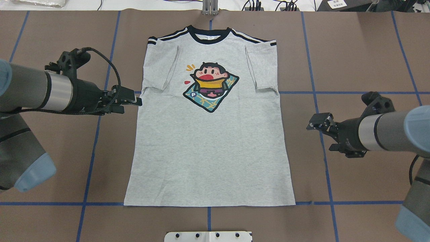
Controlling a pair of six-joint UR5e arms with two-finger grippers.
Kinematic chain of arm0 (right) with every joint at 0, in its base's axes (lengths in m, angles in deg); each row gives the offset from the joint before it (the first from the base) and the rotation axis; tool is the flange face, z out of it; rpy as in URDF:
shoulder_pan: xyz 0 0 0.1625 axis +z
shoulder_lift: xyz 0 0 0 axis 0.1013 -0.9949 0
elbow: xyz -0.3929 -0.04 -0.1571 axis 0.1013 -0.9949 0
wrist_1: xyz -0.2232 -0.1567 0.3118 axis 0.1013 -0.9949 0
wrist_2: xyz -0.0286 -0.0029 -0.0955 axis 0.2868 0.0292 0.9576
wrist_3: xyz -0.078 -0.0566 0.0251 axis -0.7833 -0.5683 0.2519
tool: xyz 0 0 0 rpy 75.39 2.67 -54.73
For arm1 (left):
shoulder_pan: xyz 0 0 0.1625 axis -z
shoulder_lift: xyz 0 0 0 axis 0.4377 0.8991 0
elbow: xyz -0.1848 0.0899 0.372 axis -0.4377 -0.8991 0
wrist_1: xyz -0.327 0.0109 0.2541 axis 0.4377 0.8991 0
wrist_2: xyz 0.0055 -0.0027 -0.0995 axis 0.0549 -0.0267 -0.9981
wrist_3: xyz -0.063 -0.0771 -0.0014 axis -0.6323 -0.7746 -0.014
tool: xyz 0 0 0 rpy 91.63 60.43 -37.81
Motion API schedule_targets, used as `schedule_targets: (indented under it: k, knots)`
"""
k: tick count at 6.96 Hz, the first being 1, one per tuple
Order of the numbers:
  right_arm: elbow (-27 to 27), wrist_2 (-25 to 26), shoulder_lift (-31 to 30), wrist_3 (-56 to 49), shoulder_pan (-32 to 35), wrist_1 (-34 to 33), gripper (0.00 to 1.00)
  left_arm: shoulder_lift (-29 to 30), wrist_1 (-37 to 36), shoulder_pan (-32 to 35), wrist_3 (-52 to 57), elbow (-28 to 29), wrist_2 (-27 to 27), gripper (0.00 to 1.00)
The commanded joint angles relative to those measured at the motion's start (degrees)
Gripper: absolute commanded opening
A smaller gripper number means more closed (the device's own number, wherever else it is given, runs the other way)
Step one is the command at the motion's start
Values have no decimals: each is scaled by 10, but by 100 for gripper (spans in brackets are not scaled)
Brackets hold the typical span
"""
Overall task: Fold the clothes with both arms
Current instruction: 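Move the left gripper beside the shirt while the right gripper goes to the hem, then position the right gripper at the hem corner nearest it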
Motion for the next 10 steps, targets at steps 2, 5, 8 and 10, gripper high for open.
schedule_targets:
  k: [2,5,8,10]
  knots:
    - [51,154,5,154,-164,-115,95,-8,0,0,0,-6,1,81]
    - [42,193,6,221,-214,-120,95,-8,1,-1,0,-1,2,83]
    - [-6,206,22,241,-240,-122,94,-2,1,-2,0,-2,2,83]
    - [-40,205,63,243,-243,-129,93,-2,1,-2,0,-3,2,83]
